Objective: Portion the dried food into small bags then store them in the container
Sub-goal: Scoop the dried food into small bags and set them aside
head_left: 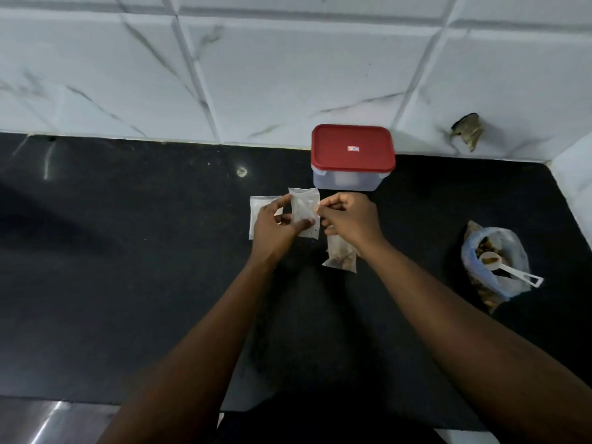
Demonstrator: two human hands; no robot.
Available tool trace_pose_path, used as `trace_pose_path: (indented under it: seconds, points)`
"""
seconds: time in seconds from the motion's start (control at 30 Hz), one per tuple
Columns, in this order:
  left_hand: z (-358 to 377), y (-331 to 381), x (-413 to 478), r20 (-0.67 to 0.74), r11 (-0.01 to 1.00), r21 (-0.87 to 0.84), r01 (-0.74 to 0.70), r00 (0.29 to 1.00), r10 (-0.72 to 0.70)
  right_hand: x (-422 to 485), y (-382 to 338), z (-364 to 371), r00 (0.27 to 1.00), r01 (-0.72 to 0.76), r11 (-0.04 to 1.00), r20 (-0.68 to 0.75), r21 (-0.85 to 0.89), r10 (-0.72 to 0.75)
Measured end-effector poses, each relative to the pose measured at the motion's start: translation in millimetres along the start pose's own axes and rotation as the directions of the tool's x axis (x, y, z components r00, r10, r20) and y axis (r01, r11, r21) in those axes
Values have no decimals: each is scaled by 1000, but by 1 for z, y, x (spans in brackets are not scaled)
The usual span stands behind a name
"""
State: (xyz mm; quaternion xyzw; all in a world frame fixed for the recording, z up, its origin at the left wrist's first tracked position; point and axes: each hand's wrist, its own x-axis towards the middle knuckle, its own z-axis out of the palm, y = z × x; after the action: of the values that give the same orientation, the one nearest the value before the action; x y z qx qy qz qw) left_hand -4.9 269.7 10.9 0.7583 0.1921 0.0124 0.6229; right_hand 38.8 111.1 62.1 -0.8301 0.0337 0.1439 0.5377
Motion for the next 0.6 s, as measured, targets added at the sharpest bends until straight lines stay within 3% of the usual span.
trace_pose_path:
  seconds: [0.13, 0.43, 0.6]
  points:
    - [29, 9, -17, 124, 997, -20, -75, 989, 77, -21, 12, -28, 1000, 18, 1000, -11, 12, -18]
    - [85, 16, -47, 260, 973, 24, -228, 942, 214, -58, 54, -89, 999, 28, 999, 38, -43, -27]
    - [117, 27, -57, 321, 943, 87, -321, 905, 278, -67, 68, -131, 992, -70, 996, 110, 51, 64]
